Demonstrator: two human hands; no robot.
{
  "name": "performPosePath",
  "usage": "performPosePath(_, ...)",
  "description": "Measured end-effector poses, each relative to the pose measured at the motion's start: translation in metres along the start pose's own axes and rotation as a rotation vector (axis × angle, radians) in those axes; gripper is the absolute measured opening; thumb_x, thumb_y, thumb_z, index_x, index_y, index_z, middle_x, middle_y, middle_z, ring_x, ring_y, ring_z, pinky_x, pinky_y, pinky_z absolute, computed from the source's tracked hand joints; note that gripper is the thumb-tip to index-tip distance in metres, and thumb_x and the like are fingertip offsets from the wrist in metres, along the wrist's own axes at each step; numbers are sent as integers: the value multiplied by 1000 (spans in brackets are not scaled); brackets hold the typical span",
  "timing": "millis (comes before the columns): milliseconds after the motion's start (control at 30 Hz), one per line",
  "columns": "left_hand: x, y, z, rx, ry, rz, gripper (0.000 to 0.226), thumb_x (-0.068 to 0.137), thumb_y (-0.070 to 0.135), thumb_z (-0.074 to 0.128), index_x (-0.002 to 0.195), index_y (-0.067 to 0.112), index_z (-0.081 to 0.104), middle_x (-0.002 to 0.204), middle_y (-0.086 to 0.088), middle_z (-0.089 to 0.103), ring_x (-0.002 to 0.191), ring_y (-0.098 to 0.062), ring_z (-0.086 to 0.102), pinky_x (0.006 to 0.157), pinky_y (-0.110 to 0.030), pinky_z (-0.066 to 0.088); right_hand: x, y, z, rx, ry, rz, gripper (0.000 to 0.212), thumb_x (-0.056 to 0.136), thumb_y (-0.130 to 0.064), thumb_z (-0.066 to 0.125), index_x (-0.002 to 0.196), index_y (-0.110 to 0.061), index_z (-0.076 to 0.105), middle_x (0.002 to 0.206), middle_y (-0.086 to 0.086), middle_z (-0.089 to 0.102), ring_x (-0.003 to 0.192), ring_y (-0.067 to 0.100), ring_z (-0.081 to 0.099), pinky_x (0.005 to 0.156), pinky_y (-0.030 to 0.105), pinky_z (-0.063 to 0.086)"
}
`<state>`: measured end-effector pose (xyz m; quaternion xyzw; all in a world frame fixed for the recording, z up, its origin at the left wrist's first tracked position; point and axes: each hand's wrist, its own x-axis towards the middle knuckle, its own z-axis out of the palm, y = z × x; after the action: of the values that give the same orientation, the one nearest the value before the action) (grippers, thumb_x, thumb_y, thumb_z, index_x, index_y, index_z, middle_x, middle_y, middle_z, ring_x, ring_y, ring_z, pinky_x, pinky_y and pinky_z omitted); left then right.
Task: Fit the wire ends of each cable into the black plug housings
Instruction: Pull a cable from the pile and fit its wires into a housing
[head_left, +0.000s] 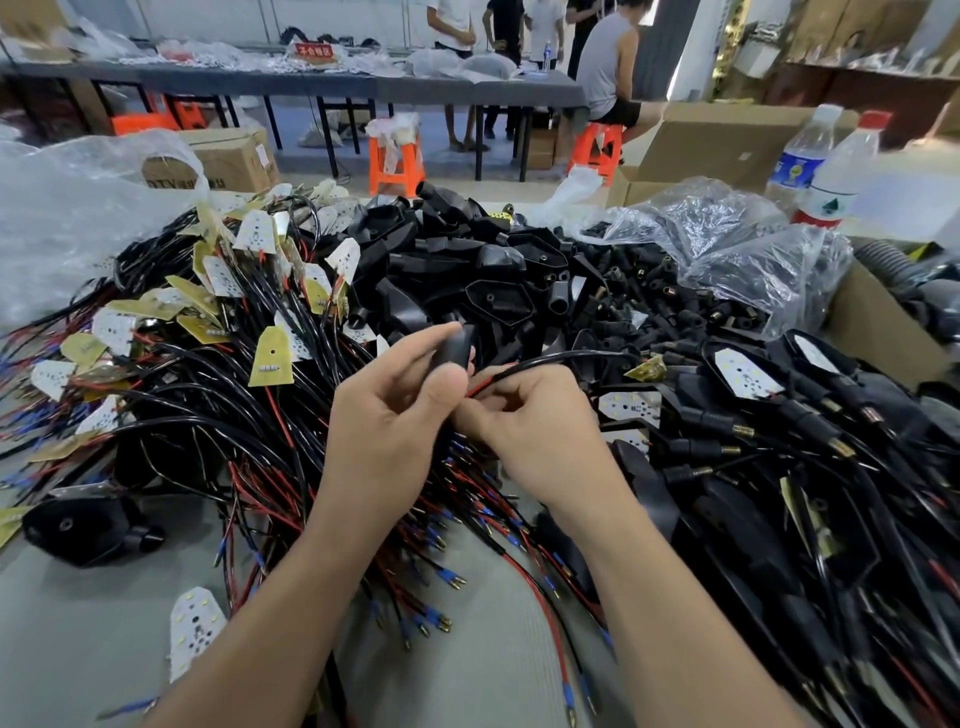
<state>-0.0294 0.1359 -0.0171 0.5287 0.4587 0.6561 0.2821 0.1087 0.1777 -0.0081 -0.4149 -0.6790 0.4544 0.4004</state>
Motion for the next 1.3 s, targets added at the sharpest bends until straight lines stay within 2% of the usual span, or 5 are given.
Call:
performPosePath(267,2,10,3,-327,-68,-600,38,104,26,49,94,19,85,100,-14,79,76,-21,76,56,-34,61,0,-6,-3,48,-54,-106,7,75,-13,77,73,-19,78,94,-9,72,85,14,73,77,42,58)
performPosePath(467,7,4,-10,-365,-497,-527,74,71,-11,45,135,17,67,135,-8,69,124,-23,64,101,-42,54,0,-7,-8,-108,229,-138,8,76,-19,77,72,-25,79,73,-19,71,67,4,67,61,24,54)
performPosePath(800,4,-4,-10,-94,29,-440,14,94,4,71,107,6,75,88,-13,80,75,-23,79,59,-23,60,9,-15,-27,82,60,-182,50,75,0,71,116,-29,73,96,-4,77,90,15,71,80,31,59)
performPosePath(967,5,1,-10,-60,130,-345,8,90,2,75,93,10,78,75,-16,77,60,-21,75,54,-22,59,18,-15,-36,206,219,-105,27,74,10,79,83,-14,70,72,-9,69,68,7,65,65,24,56)
performPosePath(1300,9,13,-28,-327,-156,-476,11,66,8,65,60,13,72,50,-6,50,38,-10,38,38,-16,32,49,-39,-46,855,167,263,39,87,24,51,96,-13,44,79,14,58,65,23,67,79,50,63)
